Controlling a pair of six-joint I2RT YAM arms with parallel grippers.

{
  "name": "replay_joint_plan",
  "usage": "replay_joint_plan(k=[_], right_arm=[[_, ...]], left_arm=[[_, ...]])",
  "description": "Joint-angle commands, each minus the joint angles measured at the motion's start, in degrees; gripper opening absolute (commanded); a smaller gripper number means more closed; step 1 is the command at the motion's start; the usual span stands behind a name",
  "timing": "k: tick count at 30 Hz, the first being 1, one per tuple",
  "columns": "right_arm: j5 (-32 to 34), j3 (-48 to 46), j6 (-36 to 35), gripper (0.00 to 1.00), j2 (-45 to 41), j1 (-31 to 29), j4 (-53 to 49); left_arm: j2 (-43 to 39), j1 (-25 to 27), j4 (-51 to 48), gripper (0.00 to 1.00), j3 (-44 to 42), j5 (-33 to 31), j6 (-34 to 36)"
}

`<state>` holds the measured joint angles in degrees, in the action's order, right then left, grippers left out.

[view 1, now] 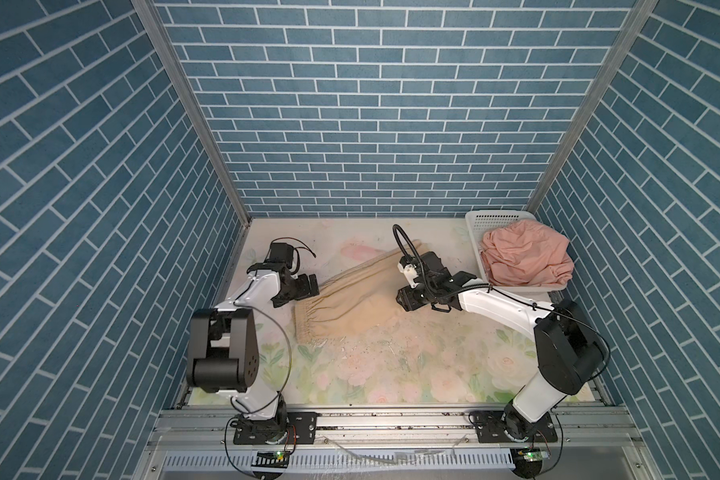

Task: Fold and stack the shorts

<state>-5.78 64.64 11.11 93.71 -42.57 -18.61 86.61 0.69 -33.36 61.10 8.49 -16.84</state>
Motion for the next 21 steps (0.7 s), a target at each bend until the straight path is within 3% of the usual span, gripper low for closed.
replay_joint_plan(k=[1,7,13,15,21], right_arm=[[-0.1,2.2,-8.6,0.62,-2.7,-4.6,-0.2],[-1.3,7.5,-14.5,0.66,-0.1,-12.3,2.1],[-3.2,12.8,-18.5,0.67,6.0,-18.6,5.1],[-2.8,14.8,-19.6,0.67,8.6,-20.6,4.4],[0.3,17.5,-22.1,0.67,13.4,-25.2,4.7]], left_arm=[[-10.3,-1.0,-5.3,1.00,2.8,-5.8,1.4],[-24.5,-6.7,-13.1,1.00,2.0,0.8,5.6],[-35.0,-13.5,-16.1,1.00,-5.9,-2.6,8.8],[-36.5,-16.7,-16.3,1.00,-8.1,-2.4,7.1],[-36.5,-19.4,-15.2,1.00,-8.7,-0.3,7.3]])
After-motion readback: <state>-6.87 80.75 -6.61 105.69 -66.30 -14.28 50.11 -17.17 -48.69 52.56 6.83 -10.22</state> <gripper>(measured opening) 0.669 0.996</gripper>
